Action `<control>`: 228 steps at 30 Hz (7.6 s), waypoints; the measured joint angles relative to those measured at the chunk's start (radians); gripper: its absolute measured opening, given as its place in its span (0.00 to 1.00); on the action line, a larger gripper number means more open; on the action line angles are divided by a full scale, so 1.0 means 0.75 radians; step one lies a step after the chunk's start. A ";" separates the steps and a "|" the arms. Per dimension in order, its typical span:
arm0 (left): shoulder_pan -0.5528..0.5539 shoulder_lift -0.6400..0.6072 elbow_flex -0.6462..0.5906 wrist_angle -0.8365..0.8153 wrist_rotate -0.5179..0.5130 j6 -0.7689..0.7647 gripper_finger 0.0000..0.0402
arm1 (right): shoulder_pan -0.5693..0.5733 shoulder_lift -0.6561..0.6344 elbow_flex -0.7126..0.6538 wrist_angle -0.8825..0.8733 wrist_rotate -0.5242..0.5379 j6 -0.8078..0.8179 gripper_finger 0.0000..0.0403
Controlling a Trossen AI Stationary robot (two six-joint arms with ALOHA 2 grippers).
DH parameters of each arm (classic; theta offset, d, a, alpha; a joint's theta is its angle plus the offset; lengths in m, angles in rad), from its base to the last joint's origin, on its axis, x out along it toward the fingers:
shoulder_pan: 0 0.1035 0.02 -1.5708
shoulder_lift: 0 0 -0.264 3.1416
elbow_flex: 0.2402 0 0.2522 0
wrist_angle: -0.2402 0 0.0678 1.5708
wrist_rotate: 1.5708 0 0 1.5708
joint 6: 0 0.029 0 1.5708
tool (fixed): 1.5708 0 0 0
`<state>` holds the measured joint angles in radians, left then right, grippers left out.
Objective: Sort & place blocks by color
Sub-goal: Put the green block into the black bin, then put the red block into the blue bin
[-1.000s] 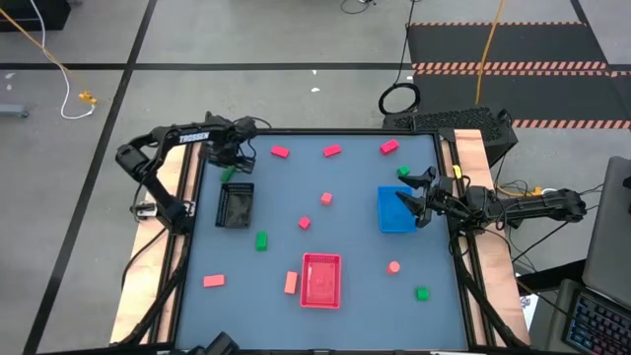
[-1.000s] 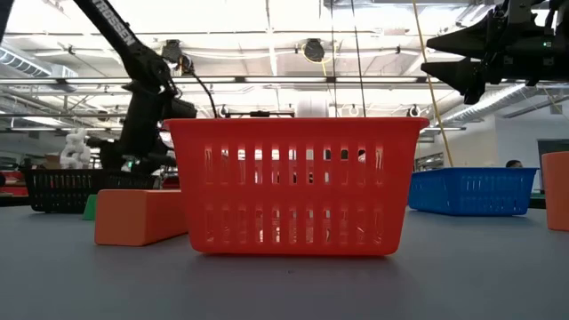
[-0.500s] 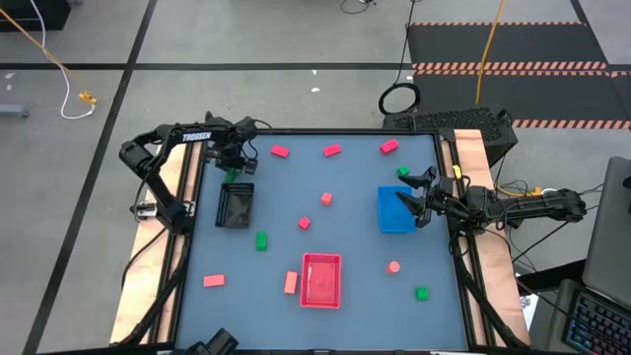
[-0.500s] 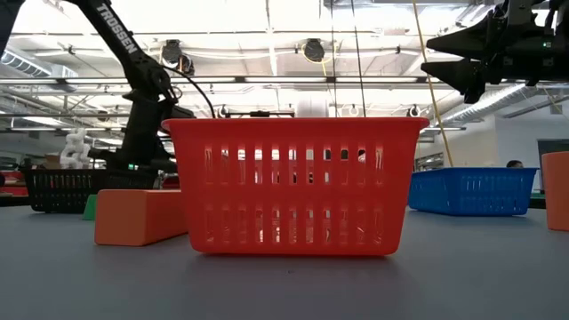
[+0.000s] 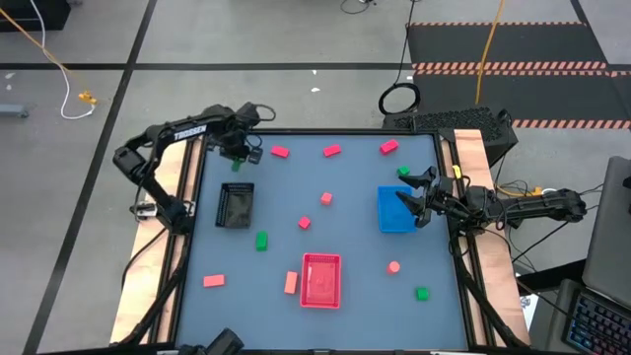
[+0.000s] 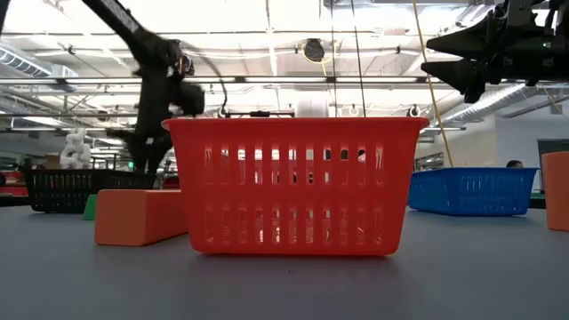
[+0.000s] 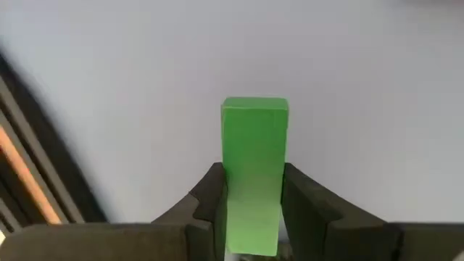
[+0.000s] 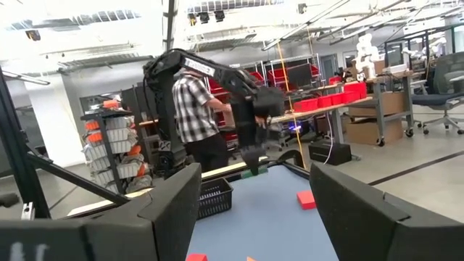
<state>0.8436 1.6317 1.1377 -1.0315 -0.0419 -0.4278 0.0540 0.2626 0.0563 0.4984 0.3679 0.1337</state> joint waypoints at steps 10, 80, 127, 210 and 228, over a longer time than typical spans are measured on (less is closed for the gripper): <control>-0.491 -0.179 0.083 -0.319 0.007 -0.214 0.23 | 0.000 0.000 0.000 -0.017 -0.005 0.027 0.63; -1.442 0.242 0.019 -0.004 0.093 -1.762 0.64 | 0.000 -0.001 0.001 0.171 0.026 -0.151 0.63; -1.332 -0.005 0.087 -0.188 -0.147 -1.527 0.33 | 0.000 0.000 0.001 0.167 0.028 -0.108 0.63; -0.531 -0.076 -0.162 1.572 0.265 0.523 0.64 | -1.103 1.583 1.203 -1.255 -0.185 0.044 0.63; -0.527 -0.076 -0.161 1.549 0.266 0.542 0.64 | -1.153 1.857 1.405 -1.501 -0.211 -0.991 0.63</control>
<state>0.4484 1.5745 1.0168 0.1303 0.1579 -0.0210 -0.8106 1.6555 1.1099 -0.6270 0.2100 -0.6095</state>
